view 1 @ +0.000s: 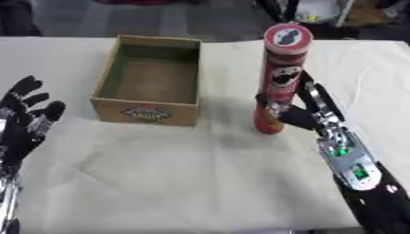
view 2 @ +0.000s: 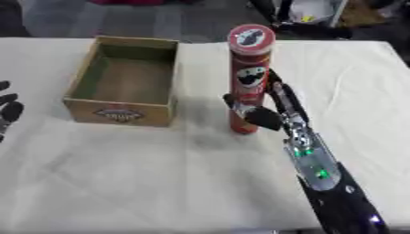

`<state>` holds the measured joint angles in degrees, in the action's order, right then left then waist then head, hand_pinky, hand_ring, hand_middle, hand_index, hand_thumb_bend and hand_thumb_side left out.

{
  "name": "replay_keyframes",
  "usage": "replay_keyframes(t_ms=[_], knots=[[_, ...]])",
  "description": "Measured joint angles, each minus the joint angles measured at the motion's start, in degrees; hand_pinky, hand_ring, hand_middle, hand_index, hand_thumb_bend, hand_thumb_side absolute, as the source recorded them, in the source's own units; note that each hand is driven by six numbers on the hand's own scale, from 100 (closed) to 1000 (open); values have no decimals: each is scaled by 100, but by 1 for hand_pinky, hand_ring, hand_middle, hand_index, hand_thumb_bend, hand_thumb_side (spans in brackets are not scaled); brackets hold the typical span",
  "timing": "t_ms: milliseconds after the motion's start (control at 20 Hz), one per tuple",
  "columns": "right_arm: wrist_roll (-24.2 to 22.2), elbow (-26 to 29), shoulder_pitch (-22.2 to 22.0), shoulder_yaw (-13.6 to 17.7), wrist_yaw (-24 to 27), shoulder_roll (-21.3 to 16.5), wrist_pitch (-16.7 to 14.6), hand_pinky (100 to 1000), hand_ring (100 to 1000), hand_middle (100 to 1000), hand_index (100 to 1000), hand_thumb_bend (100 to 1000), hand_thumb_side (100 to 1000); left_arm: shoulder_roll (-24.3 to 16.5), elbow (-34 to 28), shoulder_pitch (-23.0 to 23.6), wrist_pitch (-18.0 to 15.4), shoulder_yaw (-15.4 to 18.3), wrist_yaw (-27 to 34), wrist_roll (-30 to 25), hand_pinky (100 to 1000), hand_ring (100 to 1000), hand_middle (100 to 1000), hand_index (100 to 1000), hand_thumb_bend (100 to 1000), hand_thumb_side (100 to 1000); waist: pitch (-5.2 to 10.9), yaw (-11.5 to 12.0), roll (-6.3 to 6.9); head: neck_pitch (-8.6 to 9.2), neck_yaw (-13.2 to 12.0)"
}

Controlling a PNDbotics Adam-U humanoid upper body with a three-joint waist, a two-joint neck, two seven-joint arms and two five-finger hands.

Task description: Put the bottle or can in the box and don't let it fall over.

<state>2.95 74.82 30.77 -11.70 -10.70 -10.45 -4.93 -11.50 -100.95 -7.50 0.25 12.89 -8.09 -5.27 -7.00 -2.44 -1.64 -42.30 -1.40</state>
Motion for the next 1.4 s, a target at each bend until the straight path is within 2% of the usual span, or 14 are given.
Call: replay_keyframes(t_ms=[50,300,350,500,550,650,800,1000,1150,1400], knots=[[11,-12,0,0,15,14,-5,919,922,875,983,460,297,0,5,0,0,0,0,0,752,851,873,954,783,619,0,1,0,0,3],[85,-72,0,0,74,18,-7,919,922,875,983,460,297,1,27,0,1,0,1,-1,752,851,873,954,783,619,0,4,0,-4,6],[93,-80,0,0,82,18,-9,943,939,867,694,215,100,1,27,0,1,0,1,-1,752,851,873,954,780,620,0,4,0,-10,6],[190,-173,17,109,180,98,62,934,924,832,535,100,100,1,28,1,1,0,3,-1,753,852,873,954,778,621,10,3,0,-42,5],[248,-248,52,194,248,134,116,926,904,800,463,100,100,2,28,1,1,0,3,-1,753,852,873,954,777,622,18,5,0,-43,6],[408,-412,106,388,392,179,222,911,848,742,382,100,100,3,28,2,1,0,4,-2,753,852,873,955,774,626,23,11,0,-45,7],[689,-597,175,649,592,219,273,906,820,709,351,100,100,5,28,3,2,0,6,-3,753,852,873,955,777,623,23,39,0,-46,17],[1113,-722,289,705,702,219,226,910,808,696,336,100,100,6,28,4,2,0,9,-5,753,853,873,956,776,624,23,73,0,-45,52],[1442,-743,477,583,711,213,244,913,804,691,333,100,100,29,28,-2,-7,-2,12,-25,753,853,874,956,776,624,23,114,0,-42,74],[1926,-741,970,195,695,212,367,917,800,688,328,100,100,47,28,-26,-13,-35,23,-67,754,853,873,956,776,624,23,277,0,7,142]])
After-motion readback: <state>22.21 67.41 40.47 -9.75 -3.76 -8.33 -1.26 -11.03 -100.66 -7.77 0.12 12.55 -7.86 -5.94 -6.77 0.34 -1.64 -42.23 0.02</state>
